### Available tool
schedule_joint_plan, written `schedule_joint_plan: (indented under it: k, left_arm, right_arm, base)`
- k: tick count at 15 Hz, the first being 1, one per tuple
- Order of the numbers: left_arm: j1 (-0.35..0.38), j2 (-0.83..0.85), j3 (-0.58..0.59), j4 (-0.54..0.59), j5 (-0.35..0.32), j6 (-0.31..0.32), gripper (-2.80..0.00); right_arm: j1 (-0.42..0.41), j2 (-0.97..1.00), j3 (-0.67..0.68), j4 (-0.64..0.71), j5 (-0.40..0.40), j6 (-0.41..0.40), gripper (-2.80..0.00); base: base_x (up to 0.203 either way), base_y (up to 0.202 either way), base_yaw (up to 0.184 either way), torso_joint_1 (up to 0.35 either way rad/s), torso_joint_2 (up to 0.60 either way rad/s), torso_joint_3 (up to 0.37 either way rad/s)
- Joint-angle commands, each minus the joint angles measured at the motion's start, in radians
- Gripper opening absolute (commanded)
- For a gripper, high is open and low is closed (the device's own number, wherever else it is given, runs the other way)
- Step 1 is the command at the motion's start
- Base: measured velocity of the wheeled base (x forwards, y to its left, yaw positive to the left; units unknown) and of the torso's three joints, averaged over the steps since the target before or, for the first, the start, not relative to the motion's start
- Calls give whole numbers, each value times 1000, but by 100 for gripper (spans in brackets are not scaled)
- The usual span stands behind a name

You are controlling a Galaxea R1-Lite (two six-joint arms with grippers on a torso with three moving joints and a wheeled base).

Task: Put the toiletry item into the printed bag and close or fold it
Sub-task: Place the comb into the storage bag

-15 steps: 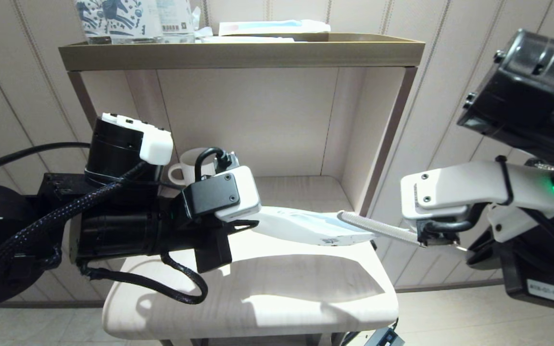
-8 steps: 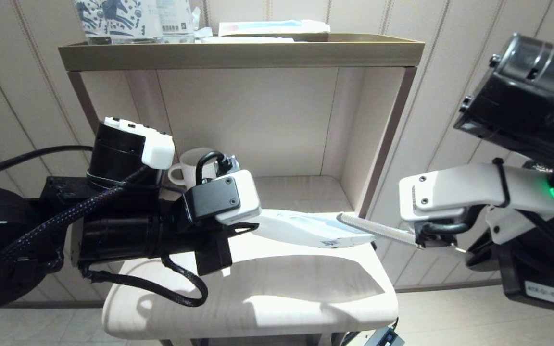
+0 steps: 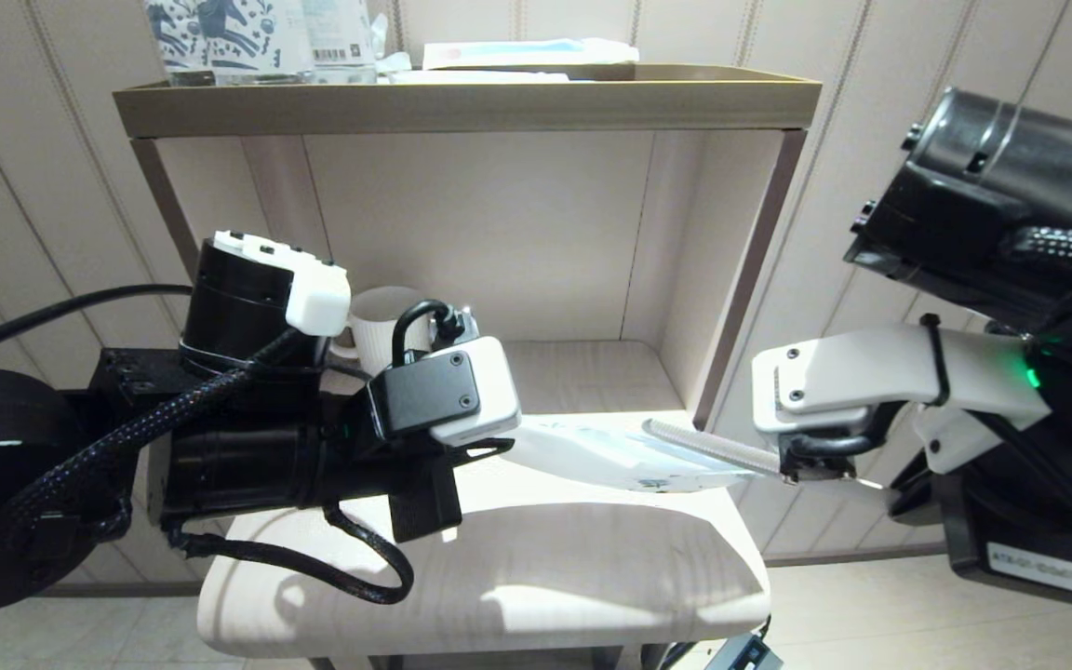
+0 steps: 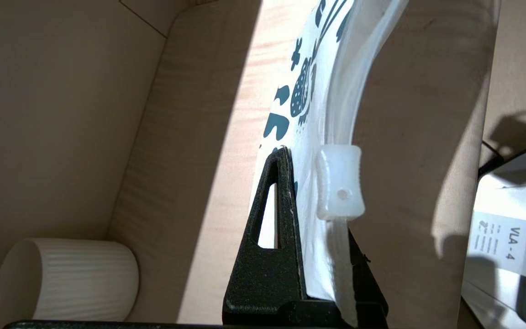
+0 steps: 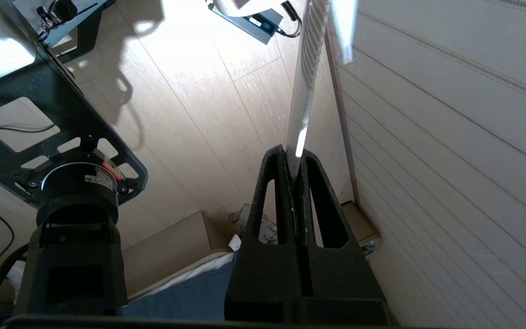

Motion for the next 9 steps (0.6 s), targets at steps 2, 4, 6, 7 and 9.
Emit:
schedule_joint_plan:
  k: [2, 4, 6, 7, 9]
  left_arm:
    - [-1, 4, 4, -8, -1, 4, -280]
    - [-1, 4, 4, -10, -3, 4, -280]
    - [-1, 5, 1, -10, -4, 4, -280]
    - [-2, 6, -1, -10, -5, 4, -280]
    - [-3, 8, -2, -12, -5, 4, -280]
  right_arm:
    - [0, 28, 5, 47, -5, -2, -280]
    - [0, 42, 3, 47, -6, 3, -280]
    - [-2, 61, -1, 47, -10, 5, -280]
    - [-3, 66, -3, 47, -15, 5, -280]
    - [-1, 76, -7, 47, -16, 5, -280]
  base:
    - [0, 0, 0, 0, 0, 0]
    - [0, 0, 0, 0, 0, 0]
    - [0, 0, 0, 0, 0, 0]
    - [0, 0, 0, 0, 0, 0]
    - [0, 0, 0, 0, 0, 0]
